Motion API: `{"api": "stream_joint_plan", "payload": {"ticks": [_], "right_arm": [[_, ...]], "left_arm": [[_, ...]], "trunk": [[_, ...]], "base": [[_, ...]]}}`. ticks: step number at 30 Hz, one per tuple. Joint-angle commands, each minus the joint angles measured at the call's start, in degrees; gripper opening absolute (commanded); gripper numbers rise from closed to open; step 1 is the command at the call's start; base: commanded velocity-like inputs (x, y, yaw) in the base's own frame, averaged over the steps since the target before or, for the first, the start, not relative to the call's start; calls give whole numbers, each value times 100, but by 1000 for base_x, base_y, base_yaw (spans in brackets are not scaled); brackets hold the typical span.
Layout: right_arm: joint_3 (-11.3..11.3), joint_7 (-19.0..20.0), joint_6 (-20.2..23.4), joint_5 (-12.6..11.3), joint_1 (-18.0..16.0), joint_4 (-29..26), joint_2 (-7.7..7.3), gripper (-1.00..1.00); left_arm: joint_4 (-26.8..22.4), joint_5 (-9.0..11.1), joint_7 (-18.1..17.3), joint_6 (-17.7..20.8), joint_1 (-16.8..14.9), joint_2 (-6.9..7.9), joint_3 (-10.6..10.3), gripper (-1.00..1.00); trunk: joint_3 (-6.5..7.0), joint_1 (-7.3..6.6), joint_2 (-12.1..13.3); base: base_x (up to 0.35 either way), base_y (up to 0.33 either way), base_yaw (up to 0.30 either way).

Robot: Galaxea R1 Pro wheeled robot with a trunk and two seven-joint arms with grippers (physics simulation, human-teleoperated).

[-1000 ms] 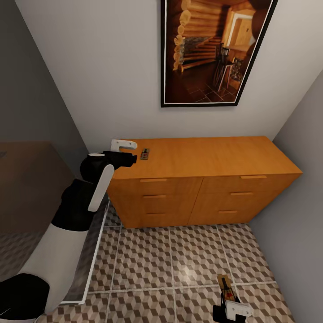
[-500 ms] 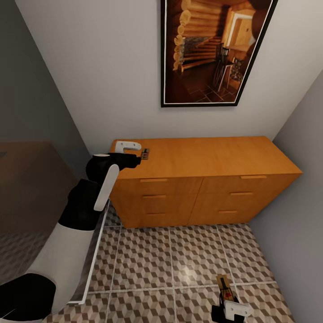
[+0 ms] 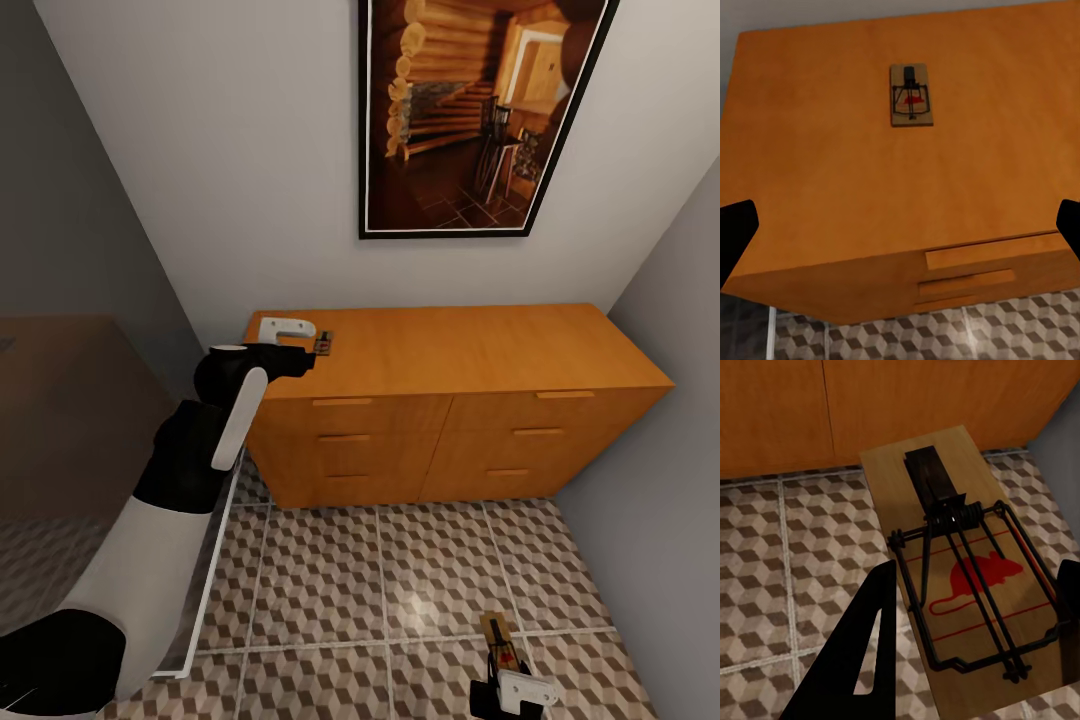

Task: Take the four mousetraps from the cabinet in the bathroom and place them on the bathroom floor. Make sure all four end up on the same floor surface, and ensure that at least two of them are either under or directly next to the same bathroom sink.

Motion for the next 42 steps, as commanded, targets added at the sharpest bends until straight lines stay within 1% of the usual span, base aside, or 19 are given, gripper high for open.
{"api": "stream_joint_plan", "payload": {"ticks": [1, 7, 25, 29, 34, 42], "right_arm": [[50, -22, -17, -45, -4, 4, 1, -100], [50, -33, -17, -45, -4, 4, 1, -100], [50, -38, -17, -45, -4, 4, 1, -100], [50, -39, -17, -45, -4, 3, 1, -100], [50, -39, -17, -45, -4, 7, 1, -100], [50, -39, -17, -45, -4, 4, 1, -100]], "left_arm": [[-2, 60, 58, 17, -5, 0, -5, 100], [46, 75, 51, 19, -5, 0, -6, 100], [308, 101, 7, 19, -5, -37, -20, 100], [337, 211, 6, 19, -5, -42, -24, 100], [381, 437, 5, 19, -5, -43, -34, 100], [519, 496, 5, 19, -5, -44, -82, 100]], "trunk": [[-9, 3, -10], [-9, 3, -10], [-9, 3, -10], [-9, 3, -10], [-9, 3, -10], [-9, 3, -10]], "base": [[0, 0, 0], [42, 0, 0], [127, 0, 0], [110, 0, 0], [39, 0, 0], [4, 0, 0]]}}
